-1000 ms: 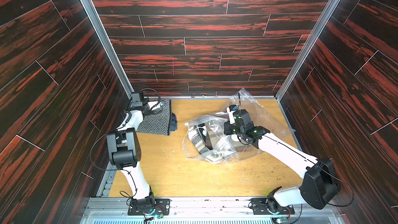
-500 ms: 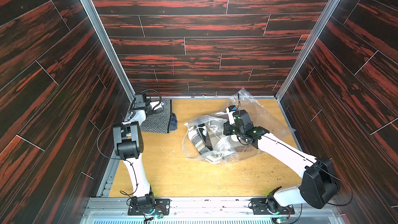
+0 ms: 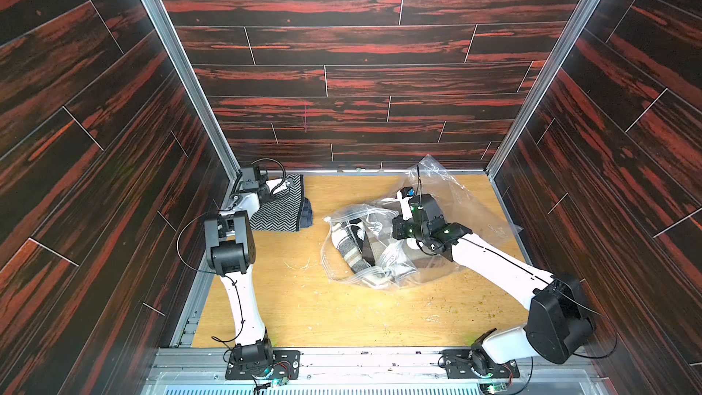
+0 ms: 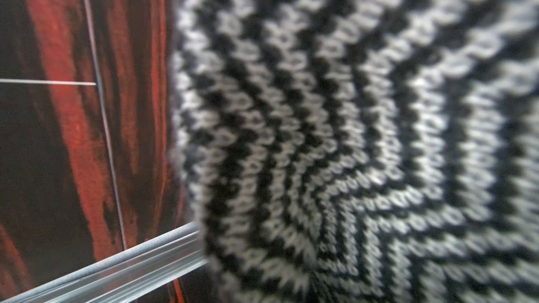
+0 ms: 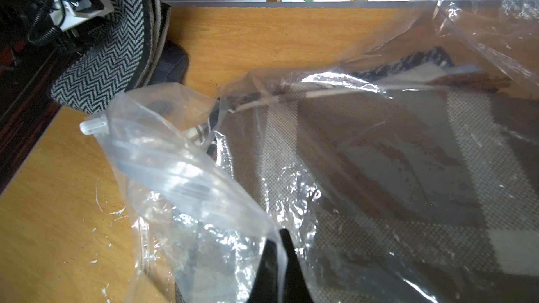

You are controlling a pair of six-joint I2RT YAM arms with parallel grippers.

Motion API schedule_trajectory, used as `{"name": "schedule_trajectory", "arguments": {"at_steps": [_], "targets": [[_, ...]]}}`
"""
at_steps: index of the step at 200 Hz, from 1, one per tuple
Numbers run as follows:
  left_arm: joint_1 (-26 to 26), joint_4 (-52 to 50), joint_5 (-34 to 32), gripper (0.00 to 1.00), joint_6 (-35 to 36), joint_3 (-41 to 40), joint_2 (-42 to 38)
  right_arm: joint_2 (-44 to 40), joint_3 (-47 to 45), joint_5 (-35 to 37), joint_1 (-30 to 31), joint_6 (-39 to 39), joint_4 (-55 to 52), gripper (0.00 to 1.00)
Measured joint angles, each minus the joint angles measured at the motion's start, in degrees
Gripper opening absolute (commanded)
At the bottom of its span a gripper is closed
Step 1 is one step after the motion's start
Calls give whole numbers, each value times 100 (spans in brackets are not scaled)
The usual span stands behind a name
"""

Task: Take the scarf out of the vacuum bag
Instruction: Place the scarf at the corner of the board.

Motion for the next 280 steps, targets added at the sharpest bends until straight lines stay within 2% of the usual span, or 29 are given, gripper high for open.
{"name": "schedule_trajectory", "arguments": {"at_steps": [14,38,41,42,43,44,47,50,121,141,168,194,234,253,280], "targets": [[0,17,13,24,-13,61,44,7,0,-35,0,2,9,0],[0,168,37,46,-105,74,92,24,0,-83,0,0,46,0],[0,212,39,54,-116,70,94,26,0,-83,0,0,50,0],[0,221,39,63,-136,68,94,26,0,-85,0,0,50,0],[0,229,33,63,-151,68,94,28,0,-87,0,0,52,0],[0,249,37,88,-157,66,94,28,0,-87,0,0,52,0],[0,313,42,98,-114,57,96,33,0,-92,0,0,57,0],[0,345,31,100,-177,55,96,35,0,-98,0,0,59,0],[0,1038,83,100,-476,-105,96,68,0,-192,0,4,94,0],[0,1342,120,100,-791,-260,96,68,0,-208,0,17,105,0],[-17,2044,20,100,-1589,-588,94,68,-17,-234,0,39,125,0],[-98,2889,-610,100,-2514,-896,57,61,-94,-278,0,83,164,0],[-426,3442,-1943,100,-3279,-1147,-245,-33,-181,-400,0,122,179,0],[-623,3536,-2487,100,-3779,-1362,-529,-31,-175,-444,0,122,146,0],[-857,3314,-2929,100,-4629,-1600,-1043,20,-20,-518,0,116,28,0]]}}
